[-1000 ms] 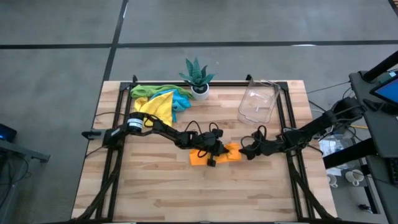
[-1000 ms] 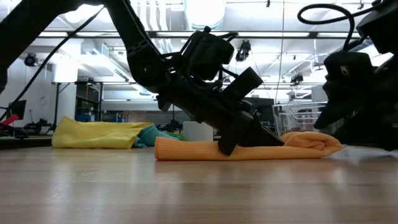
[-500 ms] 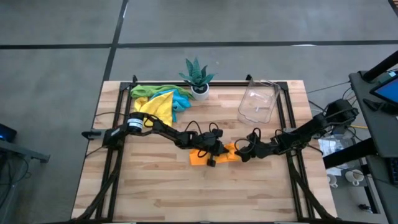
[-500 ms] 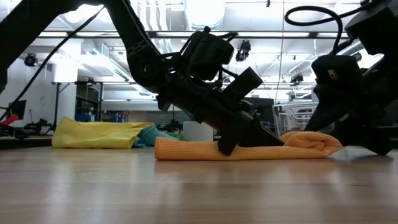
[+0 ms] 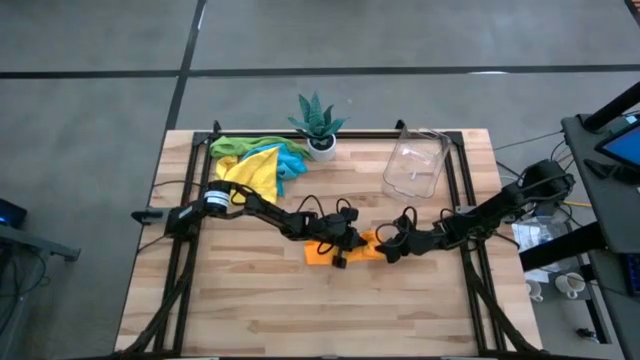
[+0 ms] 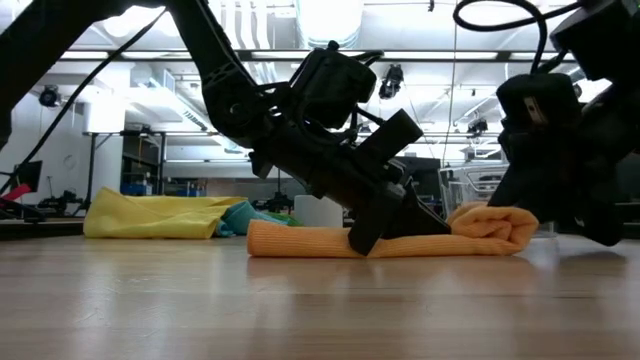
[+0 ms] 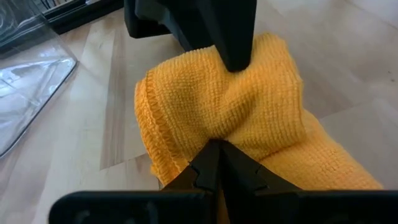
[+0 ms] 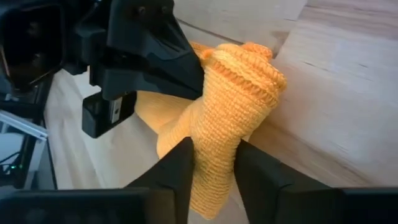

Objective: Roll microfiber towels into tight, uniform cylinder then place into a basket
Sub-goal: Roll the orange microfiber cloth

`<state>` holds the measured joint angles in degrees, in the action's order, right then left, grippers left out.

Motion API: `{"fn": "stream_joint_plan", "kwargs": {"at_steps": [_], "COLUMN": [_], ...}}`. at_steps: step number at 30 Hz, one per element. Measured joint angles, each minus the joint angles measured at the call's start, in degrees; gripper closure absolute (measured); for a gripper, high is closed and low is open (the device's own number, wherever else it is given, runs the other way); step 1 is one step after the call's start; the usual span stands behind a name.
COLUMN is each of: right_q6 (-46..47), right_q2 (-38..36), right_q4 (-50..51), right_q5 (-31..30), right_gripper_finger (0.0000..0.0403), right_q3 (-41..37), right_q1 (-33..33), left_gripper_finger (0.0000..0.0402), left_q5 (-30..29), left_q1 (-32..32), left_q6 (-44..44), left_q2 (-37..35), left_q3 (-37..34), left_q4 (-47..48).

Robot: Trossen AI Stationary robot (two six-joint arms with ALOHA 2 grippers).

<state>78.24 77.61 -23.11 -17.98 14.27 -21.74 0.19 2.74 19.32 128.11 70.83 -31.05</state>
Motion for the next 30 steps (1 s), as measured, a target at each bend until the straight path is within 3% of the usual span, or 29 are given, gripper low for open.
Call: {"fn": "stream_joint_plan", "kwargs": {"at_steps": [9, 14, 22, 30], "right_q6": [-1.2, -2.2, -4.4, -4.7], "right_q2": [-0.4, -3.1, -6.8, -6.8], "right_q4": [5.3, 14.9, 39.4, 41.4], "right_q5": [0.5, 1.5, 0.6, -0.4], "right_gripper_finger": [0.0387, 0.0391, 0.0393, 0.0394], "right_q3": [0.5, 2.3, 10.5, 11.8], "right_q1": [0.0, 0.0, 0.0, 0.0], "left_gripper_finger": [0.0402, 0.0402, 0.0402, 0.0402], "left_q5": [-0.8, -0.7, -0.6, -0.9], "left_q1": [0.8, 1.7, 1.8, 2.6], "left_q6": [0.6, 1.1, 0.5, -11.0], "left_q2": [0.0, 0.0, 0.0, 3.4], "left_q3": [-0.1, 1.0, 5.7, 8.9], "left_q4": [-1.3, -2.5, -2.8, -3.3]}}
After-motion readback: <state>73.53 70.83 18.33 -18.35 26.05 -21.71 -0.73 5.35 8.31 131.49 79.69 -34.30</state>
